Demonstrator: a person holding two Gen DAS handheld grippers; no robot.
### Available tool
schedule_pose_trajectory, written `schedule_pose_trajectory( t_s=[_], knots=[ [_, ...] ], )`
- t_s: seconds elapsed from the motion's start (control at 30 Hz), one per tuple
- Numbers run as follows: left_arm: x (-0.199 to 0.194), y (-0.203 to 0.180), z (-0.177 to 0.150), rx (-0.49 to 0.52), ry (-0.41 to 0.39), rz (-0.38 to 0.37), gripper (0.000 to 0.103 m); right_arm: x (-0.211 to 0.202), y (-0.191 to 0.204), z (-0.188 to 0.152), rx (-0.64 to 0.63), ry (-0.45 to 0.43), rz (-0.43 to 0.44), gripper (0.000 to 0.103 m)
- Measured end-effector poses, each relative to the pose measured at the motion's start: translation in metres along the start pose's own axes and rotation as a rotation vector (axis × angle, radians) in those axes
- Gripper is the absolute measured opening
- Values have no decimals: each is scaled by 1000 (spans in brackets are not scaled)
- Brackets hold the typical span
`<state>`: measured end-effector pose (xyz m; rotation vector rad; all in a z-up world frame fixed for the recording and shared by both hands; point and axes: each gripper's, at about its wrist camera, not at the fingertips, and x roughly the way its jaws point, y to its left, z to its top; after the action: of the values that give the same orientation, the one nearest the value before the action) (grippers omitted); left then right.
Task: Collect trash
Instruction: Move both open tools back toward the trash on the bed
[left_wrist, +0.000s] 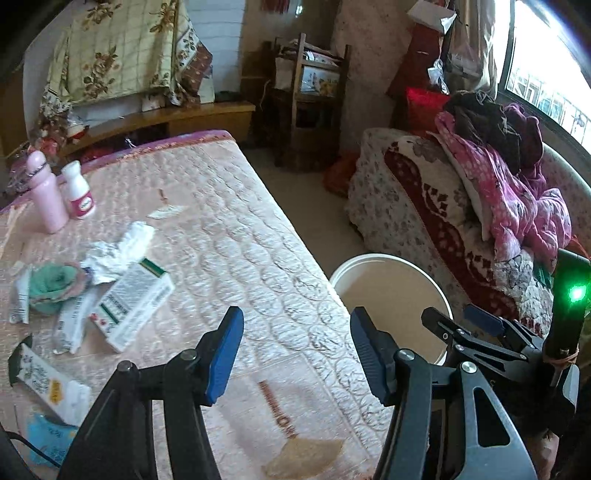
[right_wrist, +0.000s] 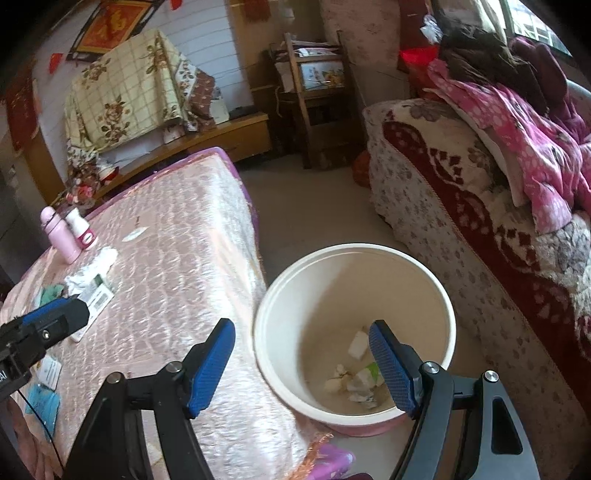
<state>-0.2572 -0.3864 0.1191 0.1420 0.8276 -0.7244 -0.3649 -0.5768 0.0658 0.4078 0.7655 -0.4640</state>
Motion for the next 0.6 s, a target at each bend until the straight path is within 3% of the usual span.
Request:
schedule_pose_trajectory(
  t_s=[0.37, 0.6],
  knots=[
    [-52, 38, -17, -18, -43, 54, 64, -16, 49, -5, -67, -6, 65, 78],
    [-75, 80, -44, -76, -10, 84, 65, -19, 92, -17, -133, 14, 128, 78]
  ],
)
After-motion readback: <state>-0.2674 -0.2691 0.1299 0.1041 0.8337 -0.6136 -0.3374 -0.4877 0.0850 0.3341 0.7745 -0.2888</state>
